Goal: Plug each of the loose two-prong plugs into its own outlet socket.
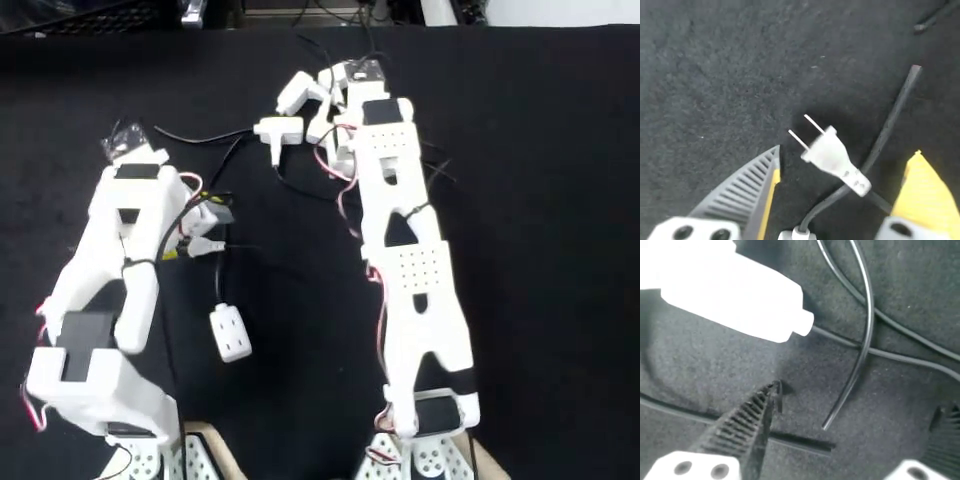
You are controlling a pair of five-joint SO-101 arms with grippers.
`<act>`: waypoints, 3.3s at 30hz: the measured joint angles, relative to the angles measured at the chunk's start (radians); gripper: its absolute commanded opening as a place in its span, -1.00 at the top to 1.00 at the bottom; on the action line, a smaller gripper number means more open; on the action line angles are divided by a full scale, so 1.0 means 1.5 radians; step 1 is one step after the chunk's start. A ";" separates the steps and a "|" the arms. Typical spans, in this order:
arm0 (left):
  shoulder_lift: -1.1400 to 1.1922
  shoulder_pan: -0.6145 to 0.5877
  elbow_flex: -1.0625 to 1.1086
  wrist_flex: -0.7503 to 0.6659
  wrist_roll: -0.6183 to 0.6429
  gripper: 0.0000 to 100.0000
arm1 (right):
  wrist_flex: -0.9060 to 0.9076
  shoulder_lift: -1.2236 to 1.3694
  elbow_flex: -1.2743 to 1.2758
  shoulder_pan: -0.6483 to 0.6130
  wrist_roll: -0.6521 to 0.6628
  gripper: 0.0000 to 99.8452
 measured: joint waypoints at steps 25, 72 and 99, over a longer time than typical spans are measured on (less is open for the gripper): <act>0.087 0.044 -0.042 -0.010 0.097 0.83 | -0.007 0.023 -0.005 -0.001 0.014 0.10; 0.157 -0.148 -0.188 0.154 0.000 0.36 | -0.007 0.032 -0.017 -0.006 0.052 0.10; 0.154 -0.069 -0.124 0.076 0.003 0.94 | -0.012 0.032 -0.017 -0.007 0.053 0.10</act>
